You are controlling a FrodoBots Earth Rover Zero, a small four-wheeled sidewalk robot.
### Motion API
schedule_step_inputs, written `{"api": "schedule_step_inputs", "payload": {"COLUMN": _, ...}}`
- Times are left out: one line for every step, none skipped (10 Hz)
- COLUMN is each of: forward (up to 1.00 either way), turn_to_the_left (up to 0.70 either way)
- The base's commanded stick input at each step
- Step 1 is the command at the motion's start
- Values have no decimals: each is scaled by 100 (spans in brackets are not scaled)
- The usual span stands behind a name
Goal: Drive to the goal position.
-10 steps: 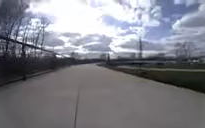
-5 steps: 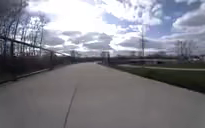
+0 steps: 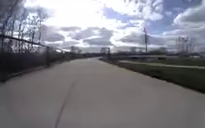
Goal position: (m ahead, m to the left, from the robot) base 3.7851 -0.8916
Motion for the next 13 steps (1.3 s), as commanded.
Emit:
{"api": "schedule_step_inputs", "payload": {"forward": 64, "turn_to_the_left": 0}}
{"api": "schedule_step_inputs", "payload": {"forward": 43, "turn_to_the_left": 0}}
{"api": "schedule_step_inputs", "payload": {"forward": 22, "turn_to_the_left": 0}}
{"api": "schedule_step_inputs", "payload": {"forward": 15, "turn_to_the_left": 0}}
{"api": "schedule_step_inputs", "payload": {"forward": 15, "turn_to_the_left": 0}}
{"api": "schedule_step_inputs", "payload": {"forward": 15, "turn_to_the_left": 0}}
{"api": "schedule_step_inputs", "payload": {"forward": 15, "turn_to_the_left": 0}}
{"api": "schedule_step_inputs", "payload": {"forward": 29, "turn_to_the_left": 0}}
{"api": "schedule_step_inputs", "payload": {"forward": 100, "turn_to_the_left": 0}}
{"api": "schedule_step_inputs", "payload": {"forward": 99, "turn_to_the_left": 0}}
{"api": "schedule_step_inputs", "payload": {"forward": 98, "turn_to_the_left": 0}}
{"api": "schedule_step_inputs", "payload": {"forward": 97, "turn_to_the_left": 0}}
{"api": "schedule_step_inputs", "payload": {"forward": 96, "turn_to_the_left": 0}}
